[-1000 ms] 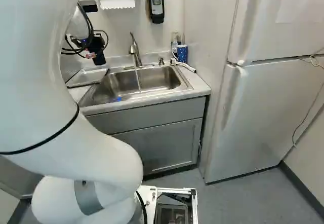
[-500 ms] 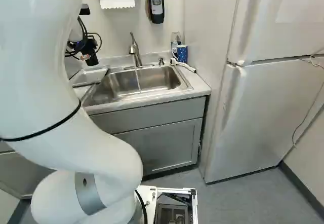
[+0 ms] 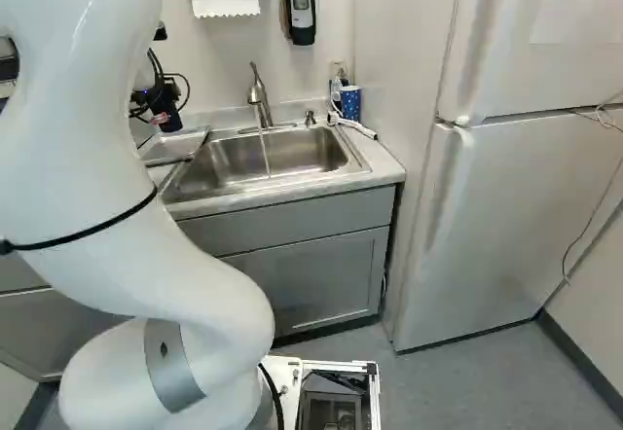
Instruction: Rinse the cup and place it in the tray
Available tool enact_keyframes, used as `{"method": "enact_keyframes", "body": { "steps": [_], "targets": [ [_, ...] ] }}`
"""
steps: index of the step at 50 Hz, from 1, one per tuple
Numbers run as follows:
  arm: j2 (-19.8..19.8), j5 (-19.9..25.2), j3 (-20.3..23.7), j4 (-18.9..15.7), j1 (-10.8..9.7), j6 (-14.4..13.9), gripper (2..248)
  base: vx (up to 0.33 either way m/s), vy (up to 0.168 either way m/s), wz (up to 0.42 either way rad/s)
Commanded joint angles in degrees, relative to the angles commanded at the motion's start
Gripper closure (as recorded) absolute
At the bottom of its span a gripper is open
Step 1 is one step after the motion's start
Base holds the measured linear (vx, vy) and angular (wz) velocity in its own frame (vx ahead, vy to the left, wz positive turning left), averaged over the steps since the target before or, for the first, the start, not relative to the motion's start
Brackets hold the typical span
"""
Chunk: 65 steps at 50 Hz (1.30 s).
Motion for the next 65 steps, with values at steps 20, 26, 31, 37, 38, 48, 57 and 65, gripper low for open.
{"method": "enact_keyframes", "body": {
  "steps": [20,26,31,37,38,48,57,65],
  "targets": [
    [-1.51,0.00,0.88,0.00,0.00,0.00,130,0.000,0.000,0.000],
    [-2.00,0.00,1.11,0.00,0.00,0.00,130,0.000,0.000,0.000],
    [-2.41,0.00,1.28,0.00,0.00,0.00,130,0.000,0.000,0.000],
    [-2.93,0.00,1.48,0.00,0.00,0.00,130,0.000,0.000,0.000],
    [-3.02,0.00,1.51,0.00,0.00,0.00,130,0.000,0.000,0.000],
    [-3.56,0.00,1.69,0.00,0.01,0.00,130,0.000,0.000,0.000],
    [-3.56,0.00,1.69,0.00,0.01,0.00,117,0.000,0.000,0.000],
    [-3.56,0.00,1.69,0.00,0.01,0.00,50,0.000,0.000,0.000]
  ]
}}
